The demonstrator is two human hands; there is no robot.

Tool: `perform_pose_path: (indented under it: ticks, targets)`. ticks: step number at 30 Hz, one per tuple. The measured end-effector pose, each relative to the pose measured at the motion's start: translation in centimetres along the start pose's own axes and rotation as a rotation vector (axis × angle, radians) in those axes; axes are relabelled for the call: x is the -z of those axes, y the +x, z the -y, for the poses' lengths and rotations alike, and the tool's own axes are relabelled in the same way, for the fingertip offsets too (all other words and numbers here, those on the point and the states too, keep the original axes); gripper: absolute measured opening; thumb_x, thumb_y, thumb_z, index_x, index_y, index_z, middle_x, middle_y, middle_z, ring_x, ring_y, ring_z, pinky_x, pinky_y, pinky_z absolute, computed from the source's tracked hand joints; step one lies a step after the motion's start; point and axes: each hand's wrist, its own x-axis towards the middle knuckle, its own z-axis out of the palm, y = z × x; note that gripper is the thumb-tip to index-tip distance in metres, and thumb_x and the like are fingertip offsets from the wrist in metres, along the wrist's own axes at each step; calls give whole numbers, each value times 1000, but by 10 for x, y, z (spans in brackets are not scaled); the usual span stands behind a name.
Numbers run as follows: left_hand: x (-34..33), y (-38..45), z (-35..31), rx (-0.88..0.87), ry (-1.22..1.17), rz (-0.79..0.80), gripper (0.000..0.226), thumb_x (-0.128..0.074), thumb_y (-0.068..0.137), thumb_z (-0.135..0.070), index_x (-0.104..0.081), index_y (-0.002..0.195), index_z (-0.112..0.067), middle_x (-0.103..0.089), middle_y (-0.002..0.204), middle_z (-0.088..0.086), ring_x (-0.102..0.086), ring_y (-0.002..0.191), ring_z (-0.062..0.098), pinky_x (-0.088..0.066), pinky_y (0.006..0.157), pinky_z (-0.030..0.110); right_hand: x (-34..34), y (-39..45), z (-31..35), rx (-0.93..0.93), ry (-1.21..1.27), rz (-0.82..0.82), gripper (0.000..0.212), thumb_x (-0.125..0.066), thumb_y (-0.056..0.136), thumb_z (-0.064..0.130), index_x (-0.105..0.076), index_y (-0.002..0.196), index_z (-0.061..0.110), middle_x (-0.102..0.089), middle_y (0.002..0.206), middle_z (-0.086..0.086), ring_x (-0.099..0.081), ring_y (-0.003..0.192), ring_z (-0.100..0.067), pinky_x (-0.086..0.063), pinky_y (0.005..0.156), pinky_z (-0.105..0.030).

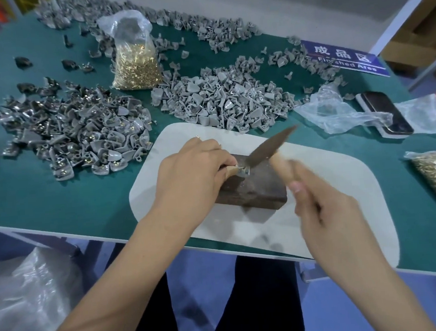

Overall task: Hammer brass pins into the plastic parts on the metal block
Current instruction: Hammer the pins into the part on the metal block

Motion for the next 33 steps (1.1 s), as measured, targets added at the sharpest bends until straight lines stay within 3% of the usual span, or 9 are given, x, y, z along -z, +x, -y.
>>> perform_pose_path:
  ticks: [2, 7, 10, 12, 16, 20, 25, 28, 33]
  targets:
    - [0, 0, 1, 5, -2, 1, 17, -62, 94, -49, -74, 100, -38, -64, 97, -13, -52, 101, 9, -34, 64, 26, 1, 0, -2, 2, -32, 46, 37, -28, 102, 58, -50, 131, 63, -59, 76, 13, -51, 59, -16, -43, 56, -28]
    - [1, -1, 0, 0, -15, 1, 15, -64, 93, -47, -74, 97, -36, -64, 95, -12, -53, 99, 10, -40, 64, 30, 3, -2, -1, -14, 7, -110, 35, -33, 107, 46, -54, 135, 49, -59, 73, 16, -54, 63, -13, -41, 56, -20]
    - [2, 0, 0, 4, 1, 8, 14, -65, 94, -46, -73, 96, -35, -63, 95, -12, -53, 98, 10, -39, 64, 30, 1, 1, -3, -5, -63, 81, 25, -30, 106, 50, -52, 115, 58, -53, 66, 9, -45, 54, -16, -44, 53, -35]
    - [1, 0, 0, 5, -10, 16, 13, -66, 93, -45, -73, 96, -35, -63, 94, -13, -53, 98, 10, -38, 64, 30, 5, 3, -5, 2, -81, 47, 23, -30, 107, 48, -51, 108, 57, -52, 66, 5, -44, 54, -18, -43, 52, -36]
    - [1, -1, 0, -2, -36, 10, 12, -66, 93, -45, -72, 95, -35, -64, 95, -13, -54, 98, 11, -43, 66, 32, 2, 0, -2, -10, 17, -117, 34, -32, 108, 47, -54, 133, 48, -59, 78, 9, -55, 64, -16, -45, 61, -26]
    - [1, 0, 4, -1, -57, 24, 9, -67, 92, -43, -71, 93, -35, -63, 93, -13, -53, 98, 10, -40, 66, 30, -2, -2, -3, -7, -37, 57, 42, -28, 100, 57, -52, 134, 55, -57, 71, 13, -49, 57, -15, -42, 53, -31]
    - [3, 1, 5, -10, -87, 41, 9, -68, 92, -43, -71, 93, -35, -63, 93, -14, -52, 96, 9, -44, 68, 32, 6, 0, 3, 36, 1, -119, 30, -36, 109, 43, -56, 131, 50, -57, 74, 5, -54, 63, -17, -44, 60, -24]
    - [3, 1, 5, -7, -103, 46, 9, -68, 91, -44, -71, 91, -35, -63, 92, -14, -52, 95, 9, -44, 68, 32, 10, -1, 8, 44, 21, -200, 34, -37, 107, 40, -53, 133, 53, -59, 84, 12, -58, 67, -17, -42, 62, -18]
    - [3, 2, 6, -5, -106, 51, 6, -69, 91, -43, -71, 90, -36, -62, 90, -15, -49, 94, 6, -38, 66, 29, 6, -3, 6, 44, 64, -244, 37, -36, 108, 40, -51, 140, 50, -59, 80, 19, -54, 64, -15, -41, 57, -19]
